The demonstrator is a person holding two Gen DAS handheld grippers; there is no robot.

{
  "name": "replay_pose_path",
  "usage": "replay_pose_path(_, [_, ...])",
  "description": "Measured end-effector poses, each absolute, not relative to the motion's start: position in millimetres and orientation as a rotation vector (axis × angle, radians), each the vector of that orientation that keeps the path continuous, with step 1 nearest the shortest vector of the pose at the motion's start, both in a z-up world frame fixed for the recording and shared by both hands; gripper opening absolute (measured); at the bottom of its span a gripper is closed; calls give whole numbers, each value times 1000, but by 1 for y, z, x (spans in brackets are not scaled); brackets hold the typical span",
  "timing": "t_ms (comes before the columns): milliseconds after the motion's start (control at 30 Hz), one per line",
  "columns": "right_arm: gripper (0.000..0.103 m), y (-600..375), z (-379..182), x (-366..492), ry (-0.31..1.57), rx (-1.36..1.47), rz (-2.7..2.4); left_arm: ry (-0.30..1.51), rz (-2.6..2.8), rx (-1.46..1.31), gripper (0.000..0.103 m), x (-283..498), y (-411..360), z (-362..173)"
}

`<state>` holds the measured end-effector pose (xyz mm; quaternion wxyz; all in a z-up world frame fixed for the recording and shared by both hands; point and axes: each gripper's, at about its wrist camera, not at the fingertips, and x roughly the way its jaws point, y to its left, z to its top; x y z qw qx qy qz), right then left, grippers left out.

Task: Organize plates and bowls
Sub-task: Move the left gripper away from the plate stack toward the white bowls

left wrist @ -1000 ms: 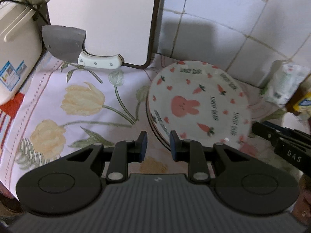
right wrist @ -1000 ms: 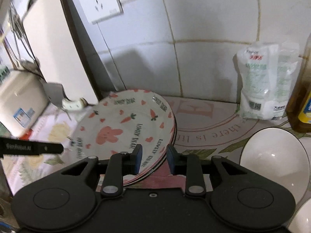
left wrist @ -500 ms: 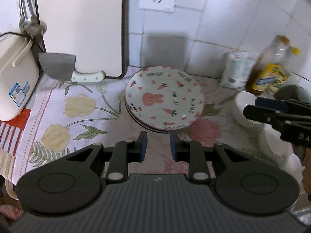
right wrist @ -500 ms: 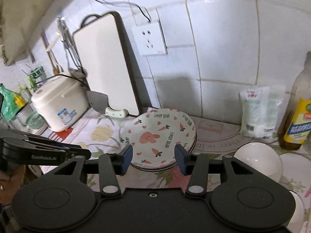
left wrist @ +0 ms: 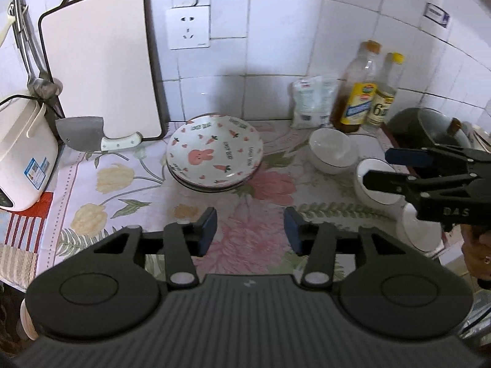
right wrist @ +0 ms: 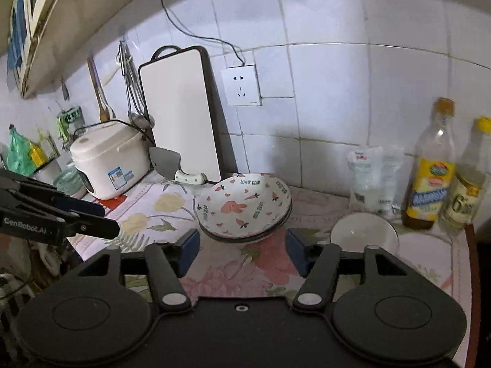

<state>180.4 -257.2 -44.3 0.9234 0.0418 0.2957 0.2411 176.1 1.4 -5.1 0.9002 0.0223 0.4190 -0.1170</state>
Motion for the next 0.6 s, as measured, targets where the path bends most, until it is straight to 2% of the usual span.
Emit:
replay_pose_path(133, [77,-272,-36,152,638,88,519,899,-281,68,49,156,-14,-2])
replay_pose_path(167, [84,-275,-35,144,643,83,520,892,-290,79,50,150,-19,0])
replay_pose_path(233, [92,-279,-30,125,620,51,515,877,-303,101,53,139,-28,2])
replay_pose_path(367, [92,-292,-25,92,585,25,475,885,-329,111,58,124,-45,2])
replay_pose_path(433, [93,-300,-24,79,575,25,458,896,-359,134,64,118,-57,0])
replay_pose_path(600, [95,-316,-28,46,547,-3,412,914,-395,194,67,107,-81,-10])
